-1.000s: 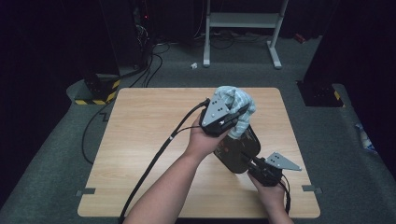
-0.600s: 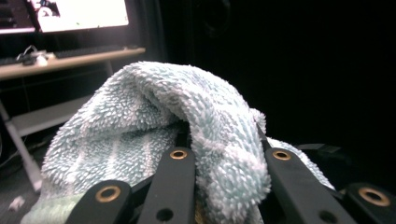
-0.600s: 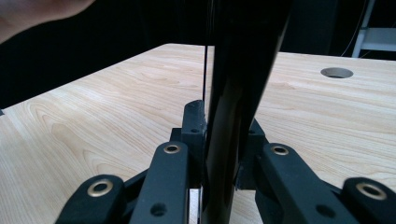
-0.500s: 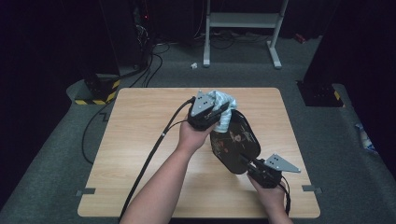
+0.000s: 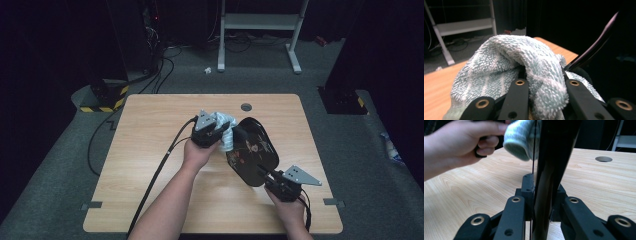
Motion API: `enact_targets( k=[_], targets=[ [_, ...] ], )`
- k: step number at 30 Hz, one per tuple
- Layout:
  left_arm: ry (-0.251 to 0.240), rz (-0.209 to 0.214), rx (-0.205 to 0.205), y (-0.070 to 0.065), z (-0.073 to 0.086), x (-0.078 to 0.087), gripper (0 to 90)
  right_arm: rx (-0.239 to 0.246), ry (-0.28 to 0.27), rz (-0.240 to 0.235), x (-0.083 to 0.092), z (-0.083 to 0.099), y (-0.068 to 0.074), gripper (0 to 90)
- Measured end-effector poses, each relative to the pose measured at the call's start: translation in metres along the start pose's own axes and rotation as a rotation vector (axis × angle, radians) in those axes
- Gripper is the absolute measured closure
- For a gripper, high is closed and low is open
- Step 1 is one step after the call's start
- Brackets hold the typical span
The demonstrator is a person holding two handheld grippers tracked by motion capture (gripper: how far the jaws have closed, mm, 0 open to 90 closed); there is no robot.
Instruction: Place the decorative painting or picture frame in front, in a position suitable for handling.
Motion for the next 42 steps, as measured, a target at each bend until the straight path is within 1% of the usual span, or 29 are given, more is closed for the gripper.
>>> enact_targets(
  k=[1, 2, 3, 5, 6, 7, 8, 9, 10, 11, 12, 13, 14, 15, 18, 19, 21, 25, 28, 29, 30, 32, 33, 35, 37, 39, 40, 41, 42],
  targets=[
    [0.007, -0.004, -0.001, 0.002, 0.003, 0.0, 80.0, -0.001, -0.001, 0.001, 0.0, 0.0, 0.0, 78.4],
    [0.027, -0.014, -0.003, 0.006, 0.01, -0.001, 80.0, -0.001, -0.001, 0.002, 0.0, 0.0, 0.0, 78.4],
    [0.027, -0.014, -0.003, 0.006, 0.01, -0.001, 80.0, -0.001, -0.001, 0.002, 0.0, 0.0, 0.0, 78.4],
    [0.053, -0.028, -0.001, 0.011, 0.025, -0.003, 80.0, -0.002, -0.001, 0.003, 0.0, 0.0, 0.0, 78.4],
    [0.053, -0.028, -0.001, 0.011, 0.025, -0.003, 80.0, -0.002, -0.001, 0.003, 0.0, 0.0, 0.0, 78.4],
    [0.065, -0.028, 0.003, 0.012, 0.032, -0.004, 80.0, -0.002, 0.0, 0.004, 0.0, 0.0, 0.0, 78.4],
    [0.084, -0.025, 0.004, 0.013, 0.043, -0.004, 80.0, 0.0, -0.001, 0.004, 0.0, 0.0, 0.0, 78.4],
    [0.084, -0.025, 0.004, 0.013, 0.043, -0.004, 80.0, 0.0, -0.001, 0.004, 0.0, 0.0, 0.0, 78.4],
    [0.098, -0.021, 0.003, 0.013, 0.05, -0.004, 80.0, 0.0, -0.001, 0.003, 0.0, 0.0, 0.0, 78.4],
    [0.126, -0.009, -0.003, 0.012, 0.063, -0.005, 79.9, 0.002, -0.003, 0.005, 0.0, 0.0, 0.0, 78.4],
    [0.126, -0.009, -0.003, 0.012, 0.063, -0.005, 80.0, 0.002, -0.003, 0.005, 0.0, 0.0, 0.0, 78.4],
    [0.146, 0.003, -0.009, 0.01, 0.073, -0.005, 80.0, 0.003, -0.002, 0.004, 0.0, 0.0, 0.0, 78.4],
    [0.174, 0.023, -0.017, 0.007, 0.086, -0.004, 79.9, 0.001, -0.003, 0.005, 0.0, 0.0, 0.0, 78.4],
    [0.174, 0.023, -0.017, 0.007, 0.086, -0.004, 79.9, 0.001, -0.003, 0.005, 0.0, 0.0, 0.0, 78.4],
    [0.216, 0.043, -0.051, 0.0, 0.101, -0.003, 79.9, 0.003, 0.0, 0.014, 0.0, 0.0, 0.0, 78.4],
    [0.228, 0.047, -0.051, -0.002, 0.105, -0.001, 79.9, 0.001, 0.0, 0.016, 0.0, 0.001, 0.0, 78.4],
    [0.233, 0.051, -0.048, -0.003, 0.107, 0.001, 79.9, 0.0, 0.001, 0.018, 0.0, 0.001, -0.001, 78.4],
    [0.241, 0.065, -0.063, -0.009, 0.112, 0.007, 79.8, 0.001, 0.002, 0.024, 0.0, 0.001, -0.001, 78.4],
    [0.23, 0.079, -0.07, -0.013, 0.109, 0.011, 79.8, 0.005, 0.003, 0.029, 0.0, 0.0, -0.001, 78.4],
    [0.206, 0.093, -0.068, -0.017, 0.103, 0.014, 79.8, 0.008, 0.003, 0.03, 0.0, 0.0, -0.001, 78.4],
    [0.206, 0.093, -0.068, -0.017, 0.103, 0.014, 79.9, 0.008, 0.003, 0.03, 0.0, 0.0, -0.001, 78.4],
    [0.169, 0.109, -0.065, -0.022, 0.093, 0.019, 79.8, 0.013, 0.004, 0.03, -0.001, 0.0, 0.0, 78.3],
    [0.146, 0.125, -0.06, -0.025, 0.087, 0.022, 79.9, 0.013, 0.005, 0.029, -0.001, 0.0, 0.0, 78.3],
    [0.104, 0.139, -0.067, -0.031, 0.072, 0.028, 79.8, 0.016, 0.007, 0.028, -0.001, 0.0, 0.001, 78.3],
    [0.07, 0.145, -0.084, -0.037, 0.058, 0.033, 79.8, 0.017, 0.005, 0.026, -0.002, -0.001, 0.002, 78.3],
    [0.02, 0.154, -0.101, -0.045, 0.037, 0.041, 79.8, 0.018, 0.005, 0.025, -0.002, -0.001, 0.002, 78.3],
    [0.003, 0.16, -0.099, -0.047, 0.031, 0.043, 79.8, 0.017, 0.005, 0.023, -0.002, -0.001, 0.002, 78.4],
    [-0.022, 0.172, -0.1, -0.051, 0.02, 0.047, 79.8, 0.017, 0.006, 0.024, -0.002, -0.001, 0.002, 78.3],
    [-0.034, 0.174, -0.107, -0.053, 0.013, 0.049, 79.8, 0.016, 0.006, 0.023, -0.002, -0.001, 0.002, 78.3]
  ],
)
Point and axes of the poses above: each handheld gripper's, and its own axes: x roughly backward along the jaws, z roughly out of its underside, y roughly to its left, the point moved 9 cm from there along -x, roughly forward along the jaws, and after that the axes turned 6 degrees about x, right-handed, at the moved point
